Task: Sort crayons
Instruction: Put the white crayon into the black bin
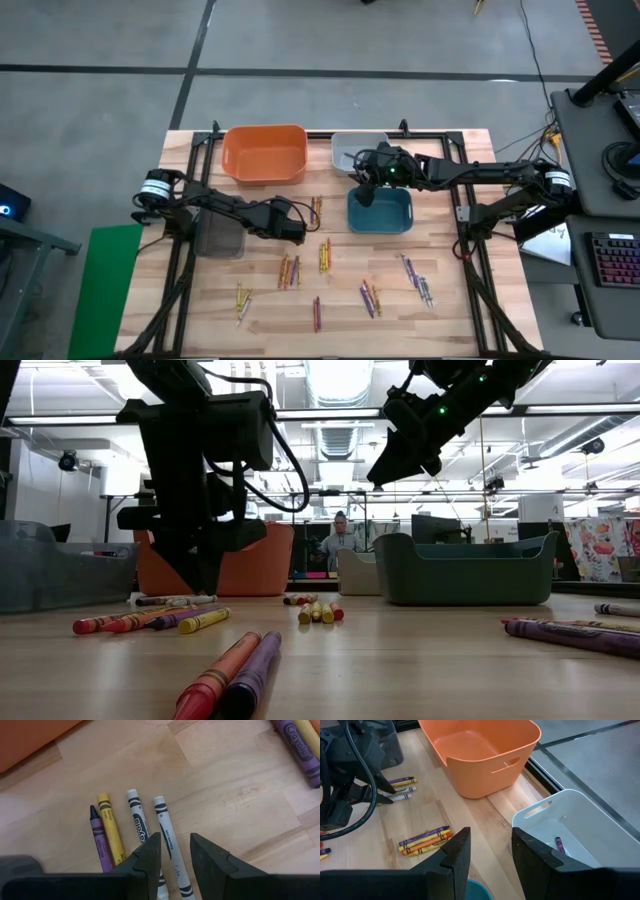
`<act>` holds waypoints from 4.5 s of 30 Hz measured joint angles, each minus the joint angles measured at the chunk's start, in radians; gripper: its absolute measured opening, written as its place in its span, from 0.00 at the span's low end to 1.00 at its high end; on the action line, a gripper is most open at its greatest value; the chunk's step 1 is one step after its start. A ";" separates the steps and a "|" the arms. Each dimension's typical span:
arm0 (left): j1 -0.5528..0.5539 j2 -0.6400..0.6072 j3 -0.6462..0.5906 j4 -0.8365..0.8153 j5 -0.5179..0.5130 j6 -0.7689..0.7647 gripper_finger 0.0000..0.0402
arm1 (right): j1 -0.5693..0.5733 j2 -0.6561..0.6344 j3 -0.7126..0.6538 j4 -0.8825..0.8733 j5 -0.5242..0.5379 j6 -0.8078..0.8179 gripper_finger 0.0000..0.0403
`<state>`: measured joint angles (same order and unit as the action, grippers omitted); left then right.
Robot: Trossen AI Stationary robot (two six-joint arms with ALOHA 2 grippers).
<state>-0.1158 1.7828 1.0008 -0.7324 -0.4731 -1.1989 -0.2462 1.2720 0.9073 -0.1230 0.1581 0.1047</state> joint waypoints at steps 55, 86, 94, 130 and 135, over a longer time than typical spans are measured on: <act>0.000 0.035 -0.009 0.045 0.003 -0.020 0.19 | 0.000 0.000 0.000 -0.001 0.000 -0.009 0.33; -0.048 -0.079 0.061 0.006 -0.035 0.025 0.01 | 0.002 -0.054 0.002 -0.042 0.000 0.001 0.33; -0.106 -0.283 0.208 -0.480 -0.089 -0.034 0.00 | 0.028 -0.125 0.004 -0.063 -0.002 0.019 0.33; -0.175 -0.472 -0.224 -0.657 0.143 -0.392 0.13 | 0.391 -0.146 0.141 -0.349 -0.009 0.476 0.33; -0.176 -0.473 -0.167 -0.659 0.083 -0.302 0.15 | 0.503 -0.144 0.164 -0.388 -0.009 0.620 0.33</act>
<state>-0.2914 1.3099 0.8335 -1.3912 -0.3900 -1.5013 0.2568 1.1278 1.0713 -0.5115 0.1493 0.7249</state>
